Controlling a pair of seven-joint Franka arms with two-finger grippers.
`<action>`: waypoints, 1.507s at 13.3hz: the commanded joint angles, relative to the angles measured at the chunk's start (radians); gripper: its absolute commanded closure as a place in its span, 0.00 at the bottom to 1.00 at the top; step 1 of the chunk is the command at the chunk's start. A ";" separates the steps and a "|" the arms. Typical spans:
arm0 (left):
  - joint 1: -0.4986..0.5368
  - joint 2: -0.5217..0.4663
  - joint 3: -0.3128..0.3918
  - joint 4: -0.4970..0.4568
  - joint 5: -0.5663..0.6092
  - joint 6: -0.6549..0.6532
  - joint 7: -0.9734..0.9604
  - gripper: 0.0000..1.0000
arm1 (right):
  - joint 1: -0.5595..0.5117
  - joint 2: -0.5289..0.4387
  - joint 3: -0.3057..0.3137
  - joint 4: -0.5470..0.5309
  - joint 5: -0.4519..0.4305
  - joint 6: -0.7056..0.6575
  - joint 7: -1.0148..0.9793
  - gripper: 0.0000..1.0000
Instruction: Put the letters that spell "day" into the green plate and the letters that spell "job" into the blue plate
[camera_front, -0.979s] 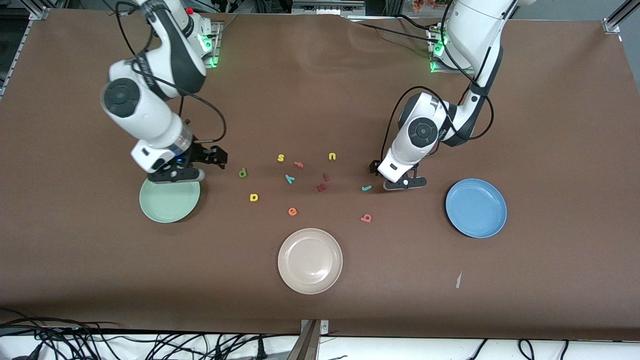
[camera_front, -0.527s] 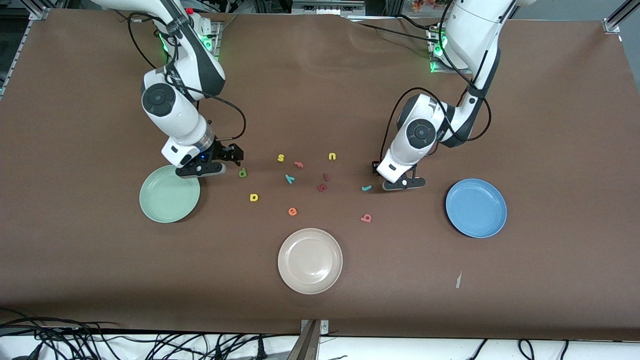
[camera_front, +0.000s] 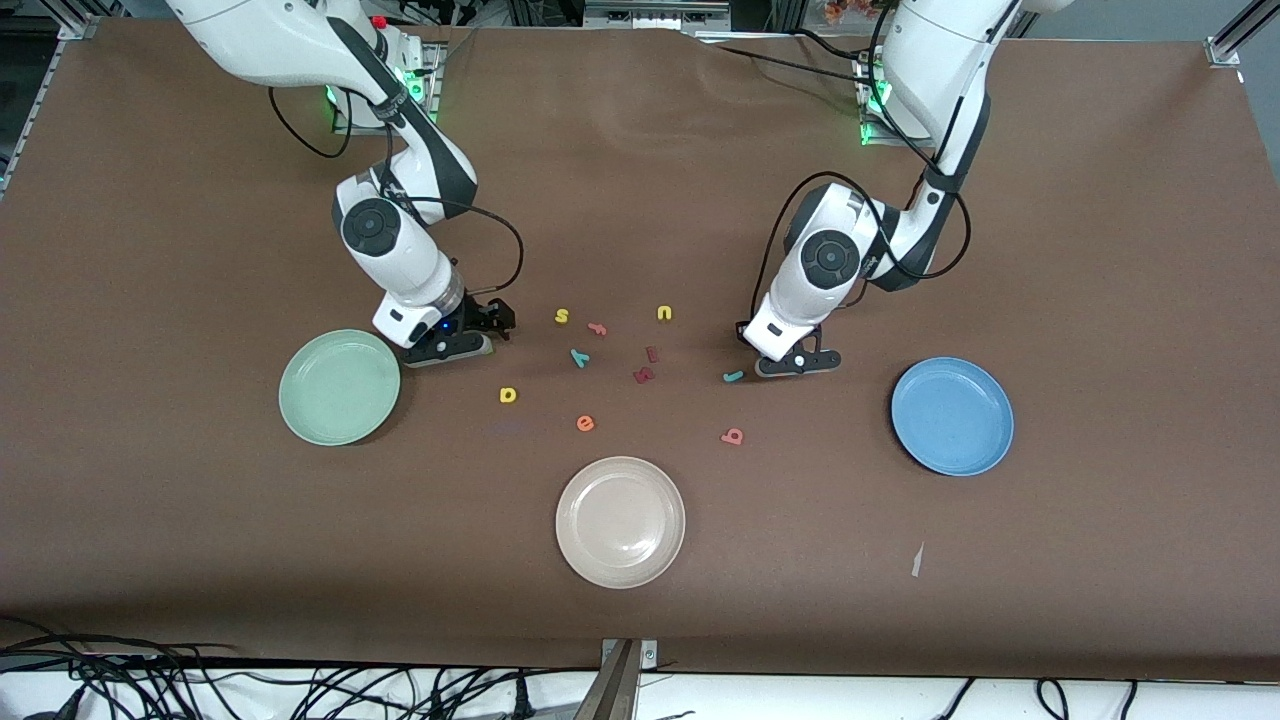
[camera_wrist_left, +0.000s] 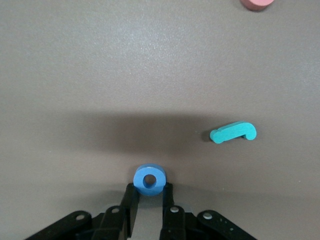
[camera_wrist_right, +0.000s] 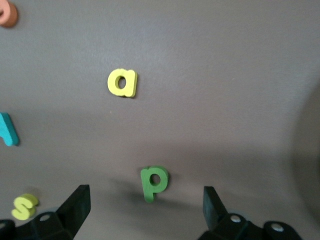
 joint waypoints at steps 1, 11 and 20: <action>-0.003 0.016 0.013 0.034 0.000 -0.010 0.000 0.98 | 0.003 0.024 -0.002 0.013 -0.077 0.015 0.021 0.02; 0.268 -0.062 0.028 0.144 0.089 -0.292 0.474 0.97 | 0.007 0.041 -0.013 0.011 -0.117 0.025 0.025 0.23; 0.456 0.082 0.028 0.325 0.081 -0.300 0.811 0.00 | 0.026 0.072 -0.025 0.014 -0.116 0.071 0.025 0.52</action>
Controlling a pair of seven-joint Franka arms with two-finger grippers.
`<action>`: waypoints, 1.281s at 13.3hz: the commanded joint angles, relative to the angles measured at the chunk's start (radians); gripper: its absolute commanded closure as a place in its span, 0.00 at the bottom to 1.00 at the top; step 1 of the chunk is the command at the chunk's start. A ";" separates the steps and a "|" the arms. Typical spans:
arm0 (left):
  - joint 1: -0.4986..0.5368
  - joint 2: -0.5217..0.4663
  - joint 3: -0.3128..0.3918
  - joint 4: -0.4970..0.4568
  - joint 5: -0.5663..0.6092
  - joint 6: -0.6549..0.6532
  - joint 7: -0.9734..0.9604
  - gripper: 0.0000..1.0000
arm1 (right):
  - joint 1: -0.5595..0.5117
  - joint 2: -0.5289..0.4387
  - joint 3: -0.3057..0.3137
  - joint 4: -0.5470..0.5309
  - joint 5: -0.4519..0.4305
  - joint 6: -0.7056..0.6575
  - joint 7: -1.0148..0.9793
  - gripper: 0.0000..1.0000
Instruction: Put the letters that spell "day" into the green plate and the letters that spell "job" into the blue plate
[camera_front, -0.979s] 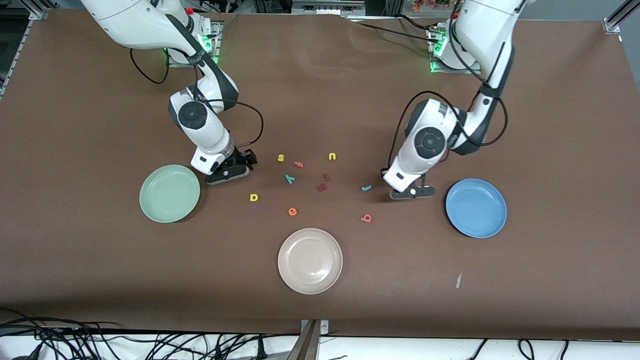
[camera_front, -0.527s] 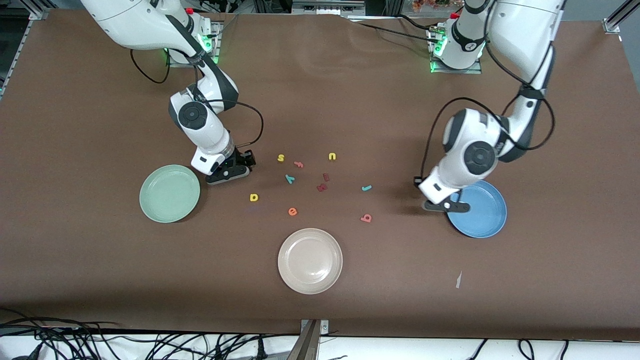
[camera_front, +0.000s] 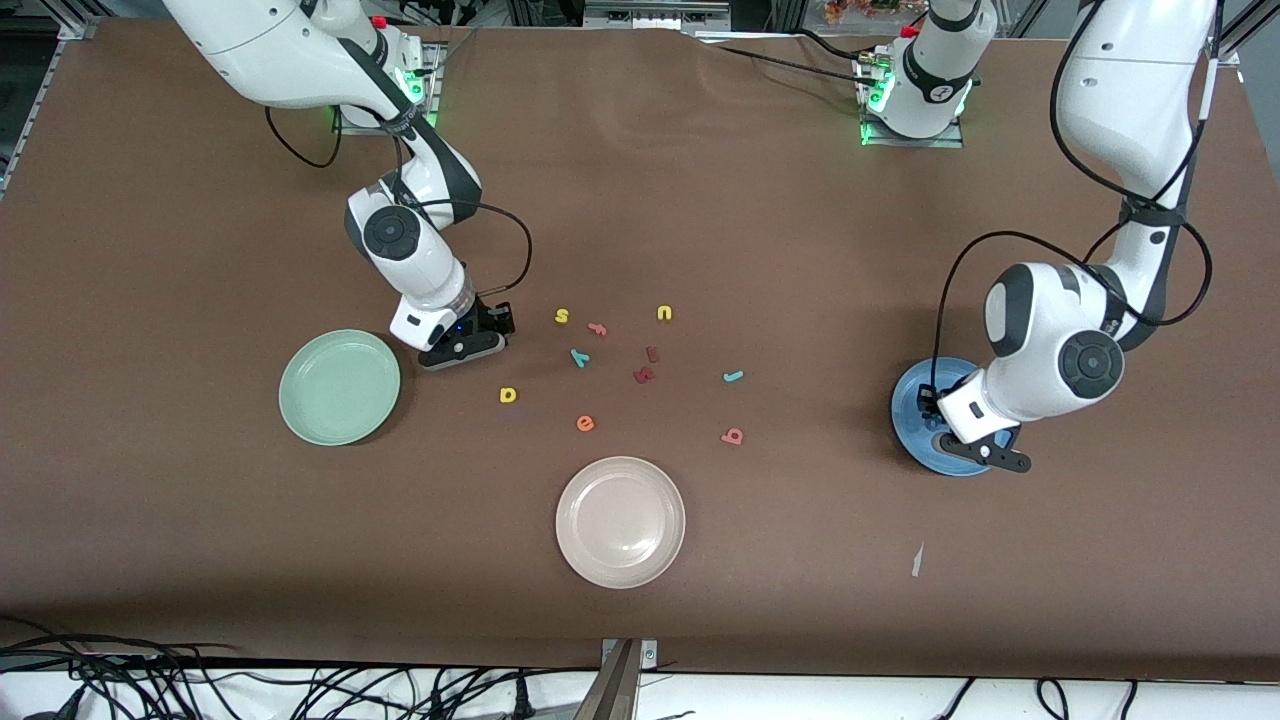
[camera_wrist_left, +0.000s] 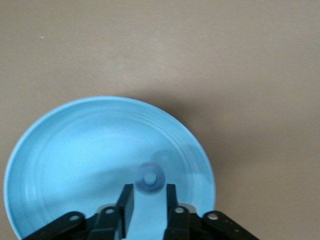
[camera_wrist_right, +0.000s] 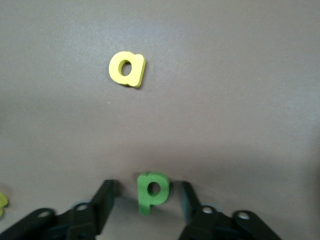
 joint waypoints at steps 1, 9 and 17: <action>0.002 0.024 -0.010 0.056 -0.007 -0.057 -0.018 0.00 | 0.013 0.015 -0.010 0.010 -0.018 0.014 0.023 0.59; -0.057 0.103 -0.146 0.146 -0.104 -0.106 0.401 0.00 | 0.002 -0.103 -0.065 0.016 -0.029 -0.106 -0.066 0.80; -0.263 0.114 -0.165 0.162 -0.083 0.020 0.597 0.00 | -0.254 -0.229 -0.089 0.033 -0.015 -0.287 -0.506 0.54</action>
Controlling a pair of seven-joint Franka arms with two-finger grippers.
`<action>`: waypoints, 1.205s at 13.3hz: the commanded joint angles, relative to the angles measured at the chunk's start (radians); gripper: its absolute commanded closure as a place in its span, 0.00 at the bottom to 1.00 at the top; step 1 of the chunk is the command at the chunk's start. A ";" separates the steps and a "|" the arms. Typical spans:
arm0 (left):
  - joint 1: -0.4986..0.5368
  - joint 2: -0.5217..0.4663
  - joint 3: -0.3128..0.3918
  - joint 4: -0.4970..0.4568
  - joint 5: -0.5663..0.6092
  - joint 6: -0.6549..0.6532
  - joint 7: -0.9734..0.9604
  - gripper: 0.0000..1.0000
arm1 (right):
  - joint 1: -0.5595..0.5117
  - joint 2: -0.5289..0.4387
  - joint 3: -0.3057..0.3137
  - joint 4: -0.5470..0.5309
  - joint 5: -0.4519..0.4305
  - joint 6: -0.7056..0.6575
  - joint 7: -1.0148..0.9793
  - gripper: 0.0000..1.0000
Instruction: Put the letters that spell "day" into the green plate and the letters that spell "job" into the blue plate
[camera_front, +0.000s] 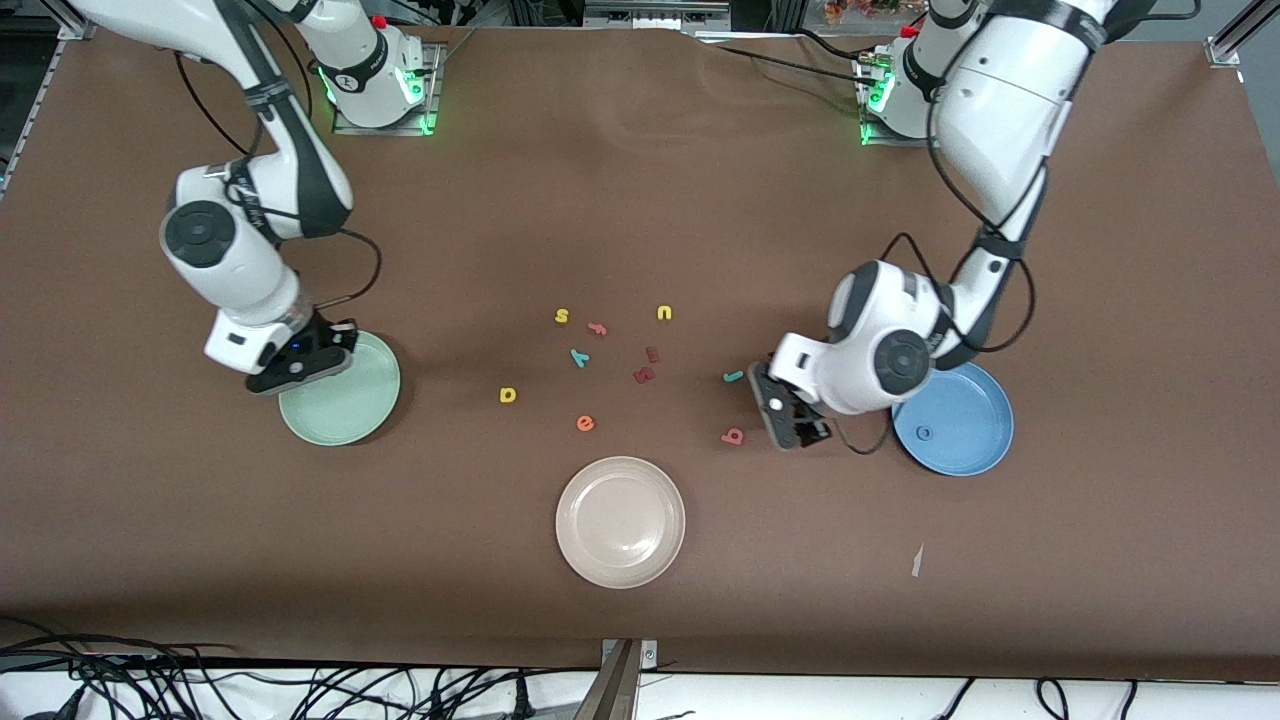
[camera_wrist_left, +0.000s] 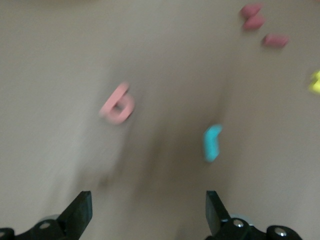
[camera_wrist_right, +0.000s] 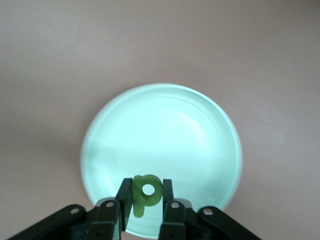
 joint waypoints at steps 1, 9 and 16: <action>-0.072 -0.009 0.018 0.000 0.041 0.051 -0.066 0.00 | -0.016 -0.003 0.014 -0.022 0.002 0.001 -0.011 0.49; -0.146 -0.121 0.012 -0.239 0.230 0.245 -0.258 0.00 | 0.079 0.080 0.091 0.097 0.025 0.001 0.346 0.33; -0.146 -0.086 0.012 -0.257 0.231 0.315 -0.250 0.00 | 0.269 0.296 0.076 0.318 0.014 0.007 0.625 0.32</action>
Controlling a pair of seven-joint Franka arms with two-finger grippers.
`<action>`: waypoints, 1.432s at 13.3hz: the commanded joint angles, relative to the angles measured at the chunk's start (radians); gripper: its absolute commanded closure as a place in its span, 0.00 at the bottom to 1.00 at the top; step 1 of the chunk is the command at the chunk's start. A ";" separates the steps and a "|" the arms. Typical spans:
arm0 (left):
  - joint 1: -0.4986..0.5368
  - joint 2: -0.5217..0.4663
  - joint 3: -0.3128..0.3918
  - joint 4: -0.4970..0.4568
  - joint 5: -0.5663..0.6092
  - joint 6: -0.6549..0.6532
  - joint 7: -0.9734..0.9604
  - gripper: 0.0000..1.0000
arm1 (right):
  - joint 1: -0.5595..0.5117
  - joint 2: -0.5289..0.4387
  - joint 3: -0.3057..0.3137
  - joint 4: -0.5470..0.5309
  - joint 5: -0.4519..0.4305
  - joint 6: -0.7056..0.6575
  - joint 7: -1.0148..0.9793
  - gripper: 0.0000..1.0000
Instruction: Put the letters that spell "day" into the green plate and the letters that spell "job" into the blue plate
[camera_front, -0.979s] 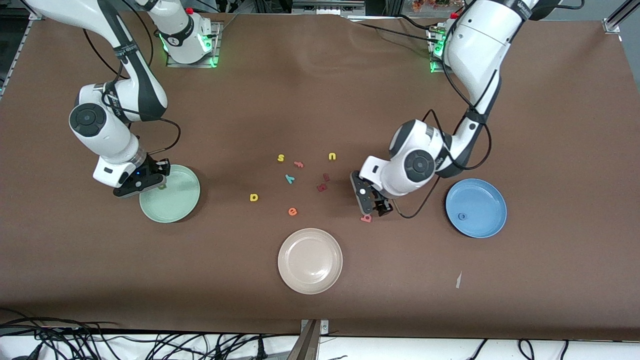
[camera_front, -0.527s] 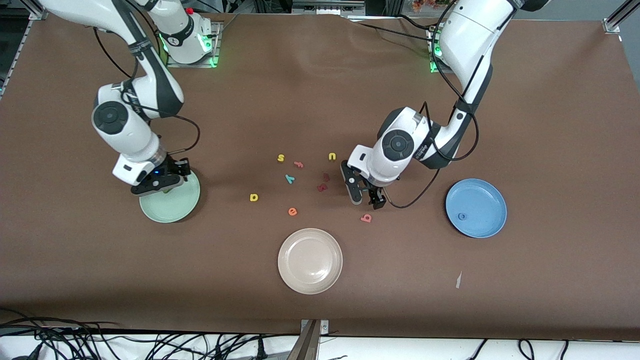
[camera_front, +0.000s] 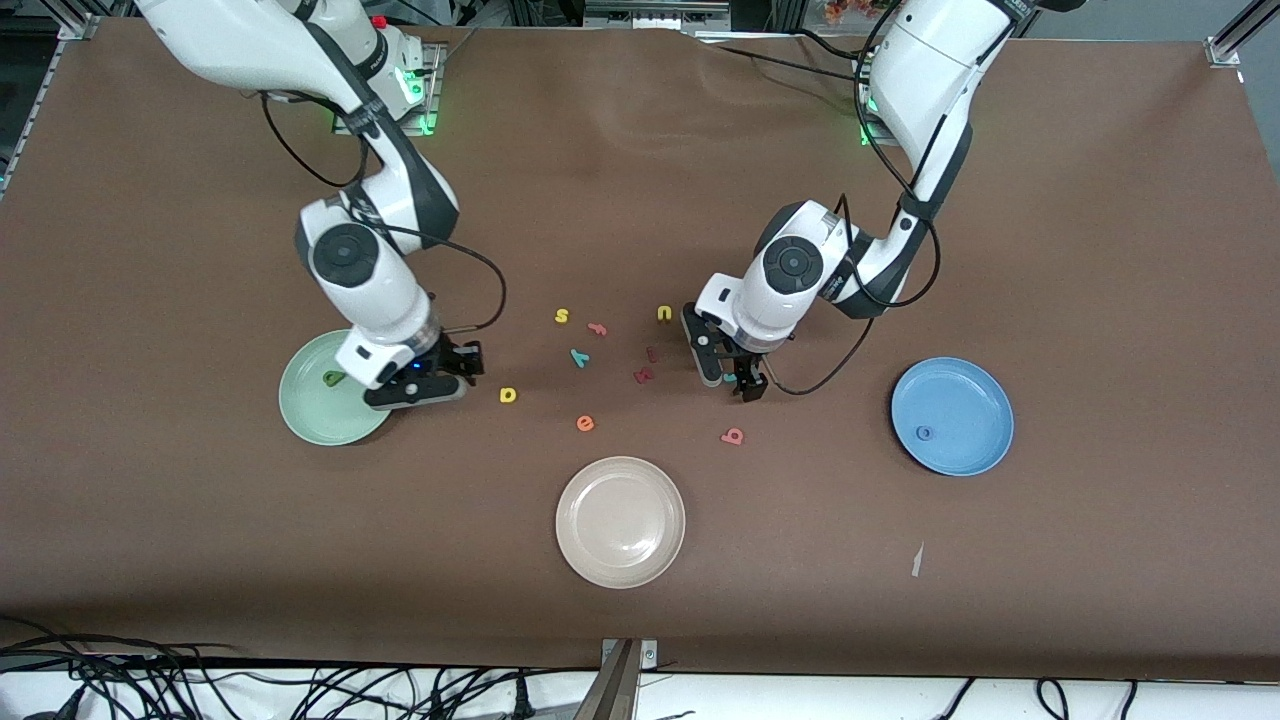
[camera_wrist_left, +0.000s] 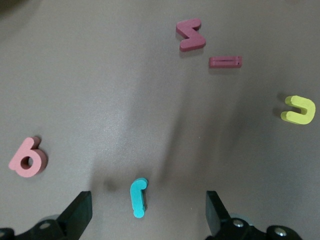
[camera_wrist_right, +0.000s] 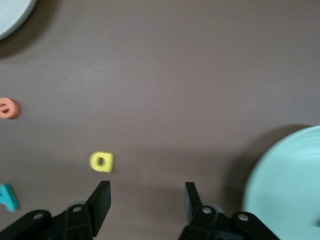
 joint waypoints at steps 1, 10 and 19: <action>-0.004 0.005 0.010 -0.026 0.034 0.047 -0.019 0.00 | 0.055 0.076 -0.029 0.082 0.002 0.000 0.070 0.32; 0.003 0.031 0.014 -0.024 0.061 0.079 -0.025 0.38 | 0.131 0.163 -0.081 0.078 0.000 0.127 0.170 0.35; 0.055 0.026 0.013 -0.014 0.057 0.070 -0.034 1.00 | 0.156 0.185 -0.093 0.075 -0.001 0.152 0.168 0.46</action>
